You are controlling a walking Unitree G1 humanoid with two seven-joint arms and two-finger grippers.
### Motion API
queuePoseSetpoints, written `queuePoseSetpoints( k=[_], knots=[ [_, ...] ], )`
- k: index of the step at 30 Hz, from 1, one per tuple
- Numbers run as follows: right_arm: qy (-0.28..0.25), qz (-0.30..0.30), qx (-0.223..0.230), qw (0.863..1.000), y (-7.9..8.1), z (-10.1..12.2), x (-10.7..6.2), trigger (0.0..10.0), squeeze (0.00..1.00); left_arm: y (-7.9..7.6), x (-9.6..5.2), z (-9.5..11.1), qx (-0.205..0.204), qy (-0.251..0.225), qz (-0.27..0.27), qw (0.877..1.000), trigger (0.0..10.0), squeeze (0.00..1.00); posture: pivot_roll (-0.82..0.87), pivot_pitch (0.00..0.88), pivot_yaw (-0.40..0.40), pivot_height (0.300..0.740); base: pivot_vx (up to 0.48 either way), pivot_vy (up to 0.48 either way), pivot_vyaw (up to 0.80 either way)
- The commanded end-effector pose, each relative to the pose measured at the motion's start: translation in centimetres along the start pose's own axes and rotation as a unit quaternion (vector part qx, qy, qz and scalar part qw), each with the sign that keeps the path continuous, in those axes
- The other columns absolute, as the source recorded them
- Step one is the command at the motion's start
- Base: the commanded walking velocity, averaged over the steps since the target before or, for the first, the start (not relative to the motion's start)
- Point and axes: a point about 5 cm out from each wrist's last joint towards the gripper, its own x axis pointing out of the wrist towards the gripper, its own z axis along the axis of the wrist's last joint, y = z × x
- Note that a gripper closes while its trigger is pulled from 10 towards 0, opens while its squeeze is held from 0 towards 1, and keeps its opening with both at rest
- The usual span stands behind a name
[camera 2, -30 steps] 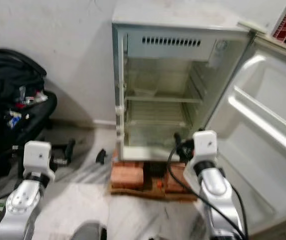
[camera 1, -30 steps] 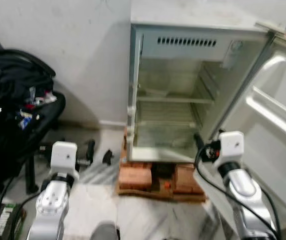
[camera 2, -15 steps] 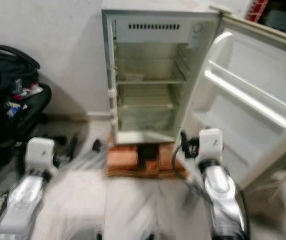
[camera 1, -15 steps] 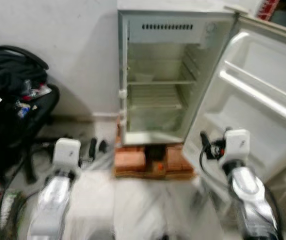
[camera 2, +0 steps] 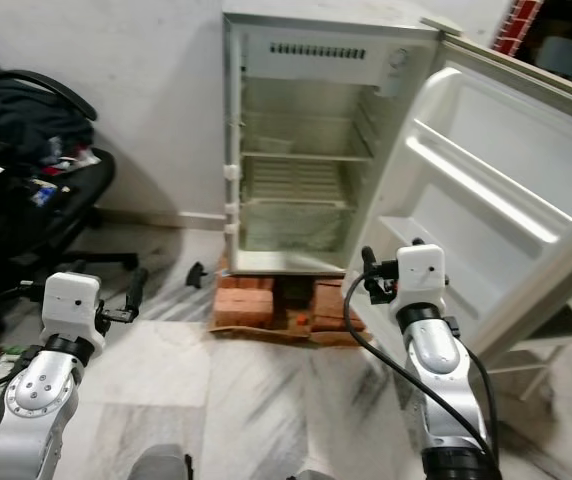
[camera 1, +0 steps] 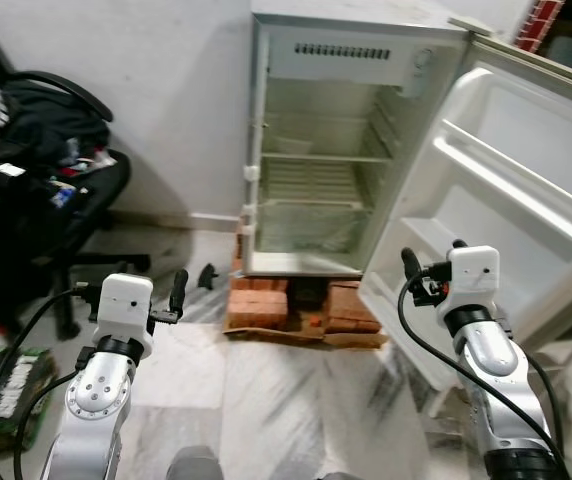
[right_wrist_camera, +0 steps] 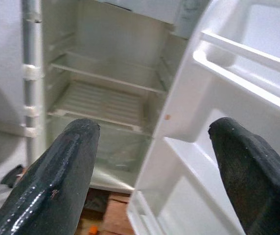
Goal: Restocking fridge
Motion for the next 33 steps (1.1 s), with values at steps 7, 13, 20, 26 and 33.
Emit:
queuePoseSetpoints(
  k=[7,13,20,26,33],
  knots=[
    [0.036,0.004,0.009,0.999,0.0,-1.7,-1.2,10.0,0.00,-1.2,-0.1,-0.2,-0.001,0.001,-0.023,1.000,10.0,0.00,0.15,0.000,-0.085,0.740,0.000,-0.471,0.00],
    [0.037,0.006,0.023,0.999,0.2,-1.8,-1.1,10.0,0.00,-1.5,0.0,-0.4,-0.001,0.006,-0.037,0.999,10.0,0.00,0.15,0.000,-0.082,0.740,0.000,-0.480,0.00],
    [0.043,0.004,0.033,0.999,0.0,-2.1,-1.5,10.0,0.00,-2.0,-0.2,-0.7,-0.001,0.015,-0.056,0.998,10.0,0.00,0.15,0.000,-0.084,0.740,0.000,-0.480,0.00],
    [0.050,-0.008,0.064,0.997,-0.2,-2.2,-1.1,10.0,0.00,-2.9,-0.2,-1.3,0.016,0.036,-0.094,0.995,10.0,0.00,0.15,0.000,-0.073,0.740,0.000,-0.480,0.00],
    [0.041,-0.038,0.102,0.993,0.3,-1.9,1.3,10.0,0.00,-3.2,1.3,-1.6,0.055,0.051,-0.128,0.989,10.0,0.00,0.14,0.000,-0.005,0.740,0.000,-0.075,0.00]
  ],
)
